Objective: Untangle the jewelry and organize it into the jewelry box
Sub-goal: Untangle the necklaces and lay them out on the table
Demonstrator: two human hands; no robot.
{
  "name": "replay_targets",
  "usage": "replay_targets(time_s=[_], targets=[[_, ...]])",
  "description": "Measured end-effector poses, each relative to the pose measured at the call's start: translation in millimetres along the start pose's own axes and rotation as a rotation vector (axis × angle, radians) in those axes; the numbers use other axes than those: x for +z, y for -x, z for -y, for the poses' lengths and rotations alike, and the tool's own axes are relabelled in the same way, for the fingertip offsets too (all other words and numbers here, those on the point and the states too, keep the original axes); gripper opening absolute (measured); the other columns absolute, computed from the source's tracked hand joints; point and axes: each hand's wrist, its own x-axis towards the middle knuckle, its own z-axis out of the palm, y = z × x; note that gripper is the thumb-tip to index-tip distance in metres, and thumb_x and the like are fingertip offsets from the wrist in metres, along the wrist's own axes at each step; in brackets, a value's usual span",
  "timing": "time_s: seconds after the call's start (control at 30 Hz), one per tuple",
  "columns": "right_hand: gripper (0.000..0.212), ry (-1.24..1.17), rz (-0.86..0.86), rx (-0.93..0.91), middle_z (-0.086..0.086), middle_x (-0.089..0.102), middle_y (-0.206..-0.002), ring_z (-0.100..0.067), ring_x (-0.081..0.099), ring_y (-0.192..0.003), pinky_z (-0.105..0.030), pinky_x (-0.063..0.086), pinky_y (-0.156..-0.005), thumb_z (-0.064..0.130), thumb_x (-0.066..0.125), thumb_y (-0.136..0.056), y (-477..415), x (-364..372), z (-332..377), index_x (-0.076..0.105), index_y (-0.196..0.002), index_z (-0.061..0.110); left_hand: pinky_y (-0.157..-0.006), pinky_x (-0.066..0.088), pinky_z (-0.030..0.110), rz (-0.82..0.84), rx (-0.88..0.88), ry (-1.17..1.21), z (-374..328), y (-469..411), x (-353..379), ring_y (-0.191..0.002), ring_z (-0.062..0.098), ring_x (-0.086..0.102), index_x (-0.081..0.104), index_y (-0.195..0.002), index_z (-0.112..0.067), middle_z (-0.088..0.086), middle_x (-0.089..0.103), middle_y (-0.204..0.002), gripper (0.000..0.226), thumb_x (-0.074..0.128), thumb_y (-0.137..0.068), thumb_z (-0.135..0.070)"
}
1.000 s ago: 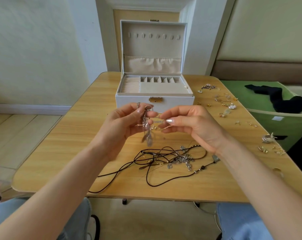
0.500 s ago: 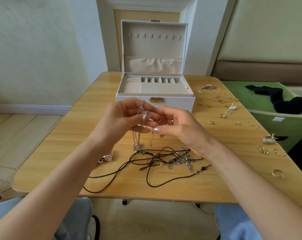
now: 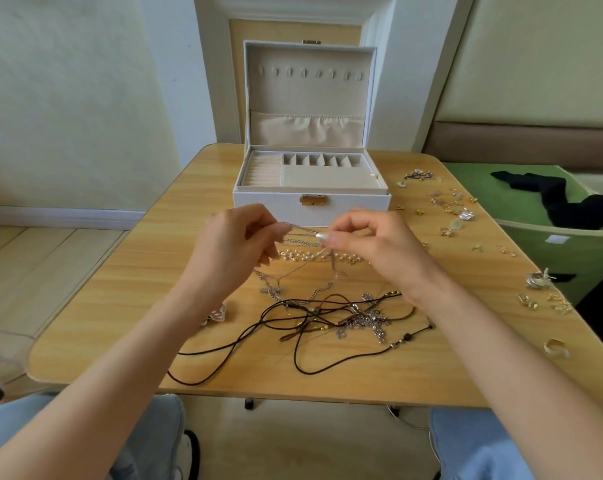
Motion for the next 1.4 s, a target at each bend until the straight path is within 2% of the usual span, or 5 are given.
replay_targets(time_s=[0.13,0.23,0.53,1.03,1.4], targets=[[0.019,-0.452,0.113,0.066,-0.007,0.071,-0.086,-0.021,0.063,-0.095,-0.036,0.047,-0.091,0.019,0.057,-0.085,-0.7,-10.2,3.4,0.066,-0.068,0.019,-0.055,0.047,0.015,0.104,-0.193,0.486,-1.9,-4.0,-10.2,-0.053,0.005,0.053,0.059,-0.075,-0.011,-0.007,0.057,-0.055,0.024,0.056,-0.078,-0.034],[0.015,-0.750,0.117,0.087,-0.006,0.062,-0.065,-0.024,0.065,-0.074,-0.043,0.048,-0.089,0.017,0.053,-0.086,1.3,-14.1,6.6,0.055,-0.073,0.010,-0.058,0.046,0.016,0.177,-0.310,0.863,-0.6,-7.5,-15.1,-0.057,0.006,0.050,0.053,-0.072,-0.017,-0.008,0.046,-0.054,0.018,0.052,-0.084,-0.031],[0.022,-0.870,0.074,0.152,0.005,0.031,-0.040,-0.010,0.033,-0.043,-0.022,0.046,-0.052,0.020,0.055,-0.086,-0.6,-18.8,9.5,0.066,-0.068,0.014,-0.057,0.050,0.017,0.328,-0.299,1.525,11.8,-11.8,-17.8,-0.061,0.005,0.054,0.064,-0.102,-0.017,-0.008,0.056,-0.071,0.021,0.056,-0.082,-0.014],[0.012,-0.944,0.061,0.121,-0.013,0.070,-0.099,-0.006,0.030,-0.040,-0.017,0.043,-0.047,0.017,0.053,-0.082,-0.2,-22.4,8.7,0.063,-0.077,0.012,-0.038,0.026,0.009,0.212,-0.258,1.207,2.5,-8.9,-13.7,-0.047,0.001,0.039,0.067,-0.091,-0.020,-0.008,0.060,-0.072,0.019,0.052,-0.083,-0.014],[0.011,-0.706,0.174,0.020,-0.009,0.070,-0.102,-0.010,0.053,-0.060,-0.021,0.050,-0.054,0.015,0.052,-0.084,2.0,-17.0,10.5,0.061,-0.086,0.009,-0.073,0.052,0.023,0.224,-0.117,0.524,2.3,-4.2,-1.8,-0.074,0.011,0.064,0.060,-0.088,-0.010,0.001,0.072,-0.086,0.006,0.055,-0.090,-0.007]])
